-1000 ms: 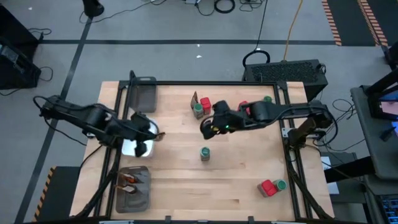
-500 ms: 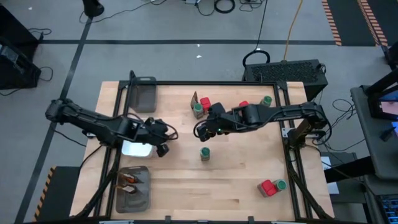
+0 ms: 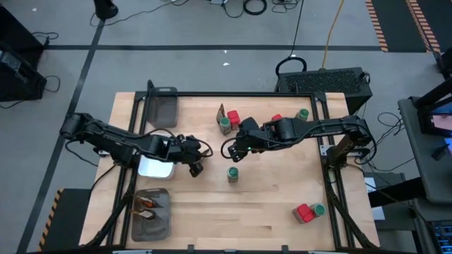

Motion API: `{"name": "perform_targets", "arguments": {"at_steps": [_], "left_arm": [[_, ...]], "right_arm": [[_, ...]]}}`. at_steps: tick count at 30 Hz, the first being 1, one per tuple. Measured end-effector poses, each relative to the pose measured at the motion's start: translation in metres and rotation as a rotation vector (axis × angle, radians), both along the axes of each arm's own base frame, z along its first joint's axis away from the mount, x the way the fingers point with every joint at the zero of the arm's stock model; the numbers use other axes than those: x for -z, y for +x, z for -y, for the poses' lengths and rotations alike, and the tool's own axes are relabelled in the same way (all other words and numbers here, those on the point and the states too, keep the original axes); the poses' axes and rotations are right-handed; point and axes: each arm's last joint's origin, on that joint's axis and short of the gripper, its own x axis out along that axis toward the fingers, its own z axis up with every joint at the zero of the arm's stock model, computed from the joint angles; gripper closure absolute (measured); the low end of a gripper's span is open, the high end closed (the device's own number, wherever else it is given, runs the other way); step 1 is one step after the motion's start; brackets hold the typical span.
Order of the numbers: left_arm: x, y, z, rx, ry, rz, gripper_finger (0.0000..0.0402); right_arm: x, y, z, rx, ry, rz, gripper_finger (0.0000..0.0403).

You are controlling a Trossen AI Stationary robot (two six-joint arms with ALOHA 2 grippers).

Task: Sort spices by type
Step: Put the orange seasoning bag into the bottom black bin

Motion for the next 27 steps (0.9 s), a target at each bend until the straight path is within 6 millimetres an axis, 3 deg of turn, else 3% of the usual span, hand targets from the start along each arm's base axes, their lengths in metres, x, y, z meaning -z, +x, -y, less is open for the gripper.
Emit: {"name": "perform_targets", "arguments": {"at_steps": [11,21,27], "left_arm": [[0.001,0.001,0.001,0.027,0.004,-0.009,0.0375],[0.000,0.002,0.002,0.164,0.009,-0.024,0.0252],[-0.023,0.001,0.004,0.383,0.077,-0.064,0.0191]], "right_arm": [[0.002,-0.004,0.000,-0.001,-0.001,-0.044,0.0165],[0.003,-0.004,-0.002,-0.018,0.020,-0.055,0.0165],[0.004,-0.006,-0.005,-0.025,0.021,-0.074,0.0165]]}}
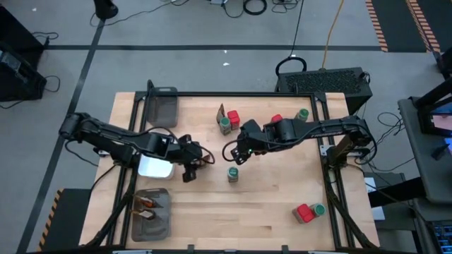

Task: Sort spices by type
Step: Put the orange seasoning bag into the bottom black bin

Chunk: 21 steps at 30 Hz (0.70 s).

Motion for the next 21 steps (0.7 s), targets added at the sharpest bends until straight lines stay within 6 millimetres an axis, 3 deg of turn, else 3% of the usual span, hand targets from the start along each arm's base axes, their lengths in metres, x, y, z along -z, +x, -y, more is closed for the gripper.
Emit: {"name": "perform_targets", "arguments": {"at_steps": [11,21], "left_arm": [[-0.053,-0.004,-0.002,0.472,0.418,0.030,0.0164],[-0.041,-0.003,-0.003,1.131,0.863,-0.148,0.0164]], "right_arm": [[0.000,-0.001,-0.001,-0.013,0.012,-0.010,0.0165],[0.001,-0.001,-0.003,-0.027,0.016,-0.017,0.0165]]}}
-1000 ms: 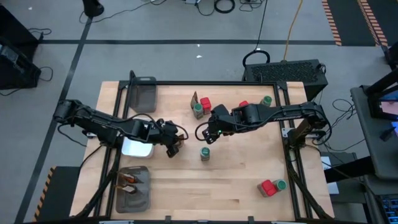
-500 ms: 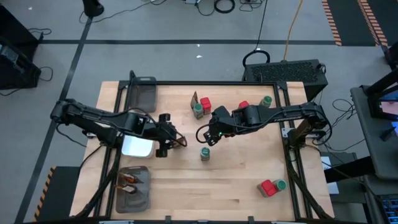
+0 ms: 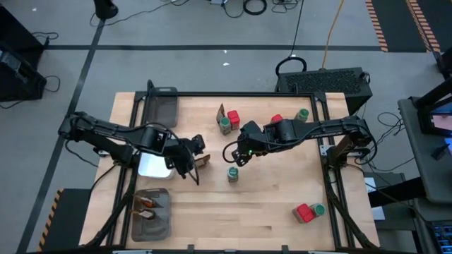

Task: Sort spices by type
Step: Put the orange seasoning bag into the bottom black bin

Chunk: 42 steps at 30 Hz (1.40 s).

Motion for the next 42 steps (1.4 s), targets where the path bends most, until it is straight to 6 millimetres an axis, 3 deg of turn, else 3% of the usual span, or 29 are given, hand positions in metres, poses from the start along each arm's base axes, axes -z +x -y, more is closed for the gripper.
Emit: {"name": "perform_targets", "arguments": {"at_steps": [5,11,19,27,33,37,42], "left_arm": [[0.002,0.002,-0.001,0.054,0.110,-0.017,0.0164],[-0.001,0.004,-0.003,-0.005,0.192,0.030,0.0164],[-0.001,0.004,-0.003,-0.009,0.196,0.030,0.0164],[0.000,0.004,-0.003,-0.003,0.182,0.027,0.0164],[0.000,0.004,-0.003,-0.001,0.170,0.022,0.0164],[0.000,0.004,-0.003,0.009,0.161,0.021,0.0164],[0.000,0.004,-0.002,0.032,0.176,0.019,0.0164]], "right_arm": [[0.000,0.000,-0.003,-0.028,0.021,-0.006,0.0165],[0.000,0.000,-0.004,-0.053,0.037,-0.012,0.0165],[0.005,0.005,-0.006,0.030,0.124,0.001,0.0165],[0.030,0.039,-0.015,-0.106,0.121,0.048,0.0165],[0.047,0.053,-0.017,-0.186,0.091,0.026,0.0166],[0.059,0.064,-0.018,-0.264,0.047,0.023,0.0192],[0.079,0.075,-0.017,-0.296,0.052,-0.013,0.0267]]}}
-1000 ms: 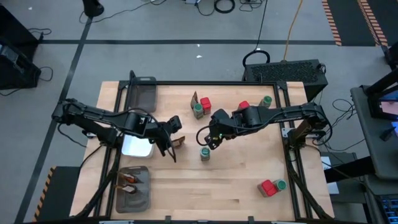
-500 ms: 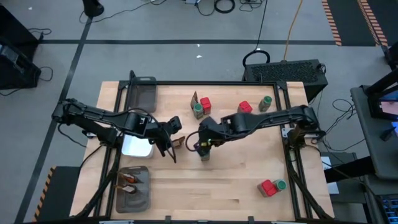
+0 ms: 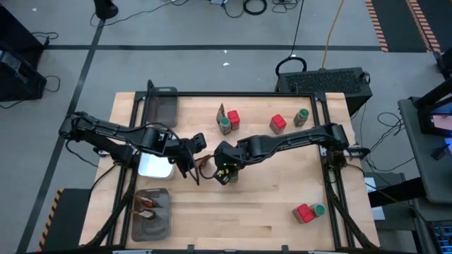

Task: Sort spices by type
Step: Put the orange seasoning bag into the bottom black bin

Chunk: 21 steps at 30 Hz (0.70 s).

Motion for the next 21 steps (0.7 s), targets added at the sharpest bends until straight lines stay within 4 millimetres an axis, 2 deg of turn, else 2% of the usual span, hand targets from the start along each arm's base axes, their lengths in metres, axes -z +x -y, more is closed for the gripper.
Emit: {"name": "perform_targets", "arguments": {"at_steps": [2,7,12,16,21], "left_arm": [[0.000,0.000,0.000,0.000,0.000,0.000,0.0164],[0.000,0.000,0.000,0.001,0.001,-0.001,0.0164],[0.000,0.000,0.000,0.033,0.042,-0.015,0.0164],[0.002,-0.004,-0.003,0.015,0.062,-0.055,0.0164],[0.011,-0.012,-0.010,-0.008,0.076,-0.161,0.0164]], "right_arm": [[0.005,0.002,0.000,0.001,0.002,-0.008,0.0306],[0.001,0.009,0.001,-0.052,-0.037,0.068,0.0393],[0.002,0.022,0.014,-0.074,-0.079,0.156,0.0396],[0.024,0.032,0.023,-0.069,-0.092,0.113,0.0401],[0.045,0.045,0.021,-0.117,-0.035,0.124,0.0402]]}}
